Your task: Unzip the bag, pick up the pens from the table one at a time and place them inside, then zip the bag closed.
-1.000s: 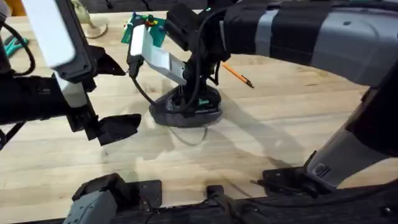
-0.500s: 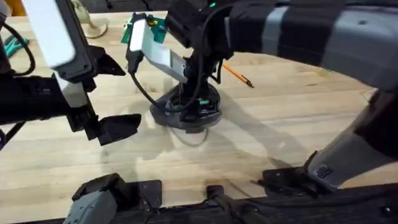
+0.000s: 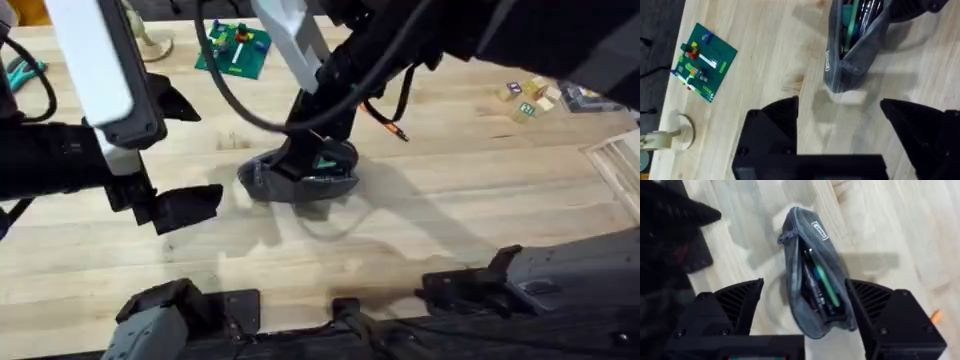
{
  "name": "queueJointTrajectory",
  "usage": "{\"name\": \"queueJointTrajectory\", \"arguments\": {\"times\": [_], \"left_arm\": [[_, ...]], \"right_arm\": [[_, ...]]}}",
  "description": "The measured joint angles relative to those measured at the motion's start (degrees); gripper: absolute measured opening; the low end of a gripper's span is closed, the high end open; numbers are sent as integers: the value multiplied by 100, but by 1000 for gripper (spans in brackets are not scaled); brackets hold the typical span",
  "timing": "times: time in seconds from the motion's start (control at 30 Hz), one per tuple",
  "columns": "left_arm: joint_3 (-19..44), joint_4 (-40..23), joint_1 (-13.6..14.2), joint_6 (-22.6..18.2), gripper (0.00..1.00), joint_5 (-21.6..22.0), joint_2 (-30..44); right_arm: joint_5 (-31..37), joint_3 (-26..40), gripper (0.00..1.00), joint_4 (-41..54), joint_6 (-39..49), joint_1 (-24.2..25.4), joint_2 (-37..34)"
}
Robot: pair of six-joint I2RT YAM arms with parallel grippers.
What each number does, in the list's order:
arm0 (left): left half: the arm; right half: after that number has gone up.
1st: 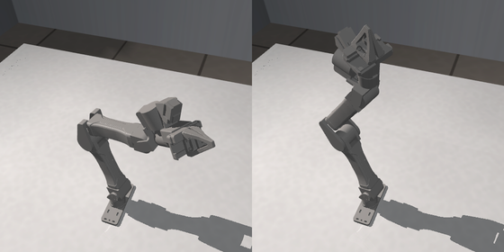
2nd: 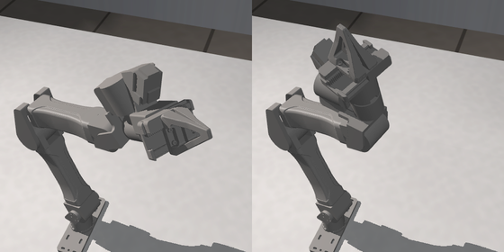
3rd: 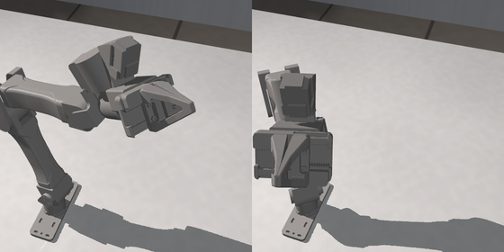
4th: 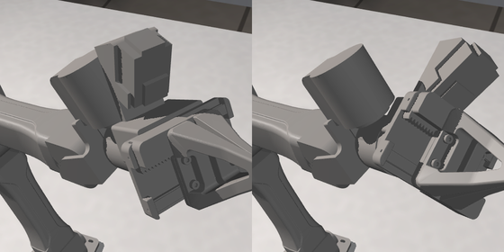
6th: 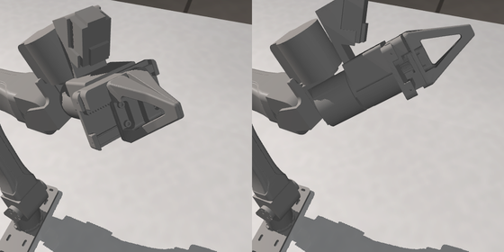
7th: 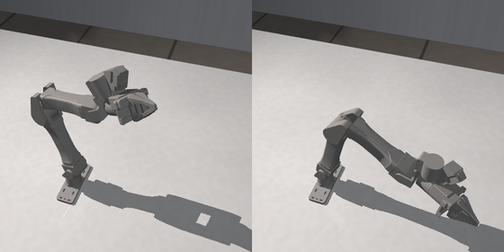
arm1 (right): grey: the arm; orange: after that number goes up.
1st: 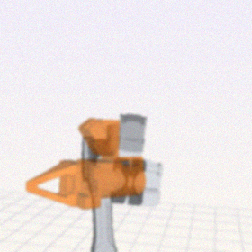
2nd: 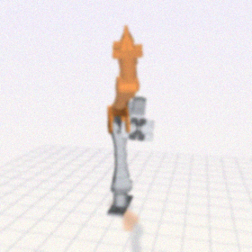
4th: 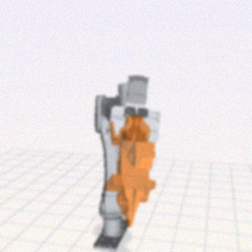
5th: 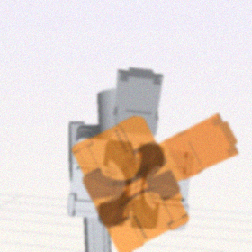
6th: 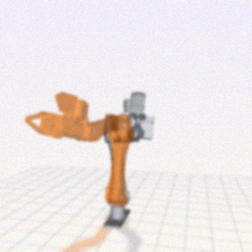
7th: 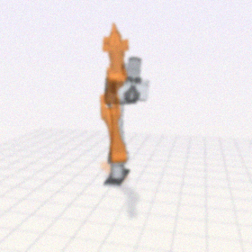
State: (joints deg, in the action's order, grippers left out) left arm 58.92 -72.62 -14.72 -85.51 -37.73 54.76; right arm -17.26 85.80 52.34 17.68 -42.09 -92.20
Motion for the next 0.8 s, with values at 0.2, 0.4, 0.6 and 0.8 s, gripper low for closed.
{"name": "queueJointTrajectory", "arguments": {"times": [0.2, 0.4, 0.6, 0.8], "left_arm": [[0, -4, 0, -119, 993, 8, 266], [0, -2, -2, -156, 993, 8, 638], [0, 17, 0, -226, 993, 8, 754], [0, 15, 0, -244, 993, 6, 754]], "right_arm": [[-13, 0, 998, 34, -1177, 0, 9], [-11, 0, 998, 37, -1684, 0, 11], [316, 0, 997, 91, -1812, 173, 11], [521, 0, 998, 182, -1847, 887, 11]]}}
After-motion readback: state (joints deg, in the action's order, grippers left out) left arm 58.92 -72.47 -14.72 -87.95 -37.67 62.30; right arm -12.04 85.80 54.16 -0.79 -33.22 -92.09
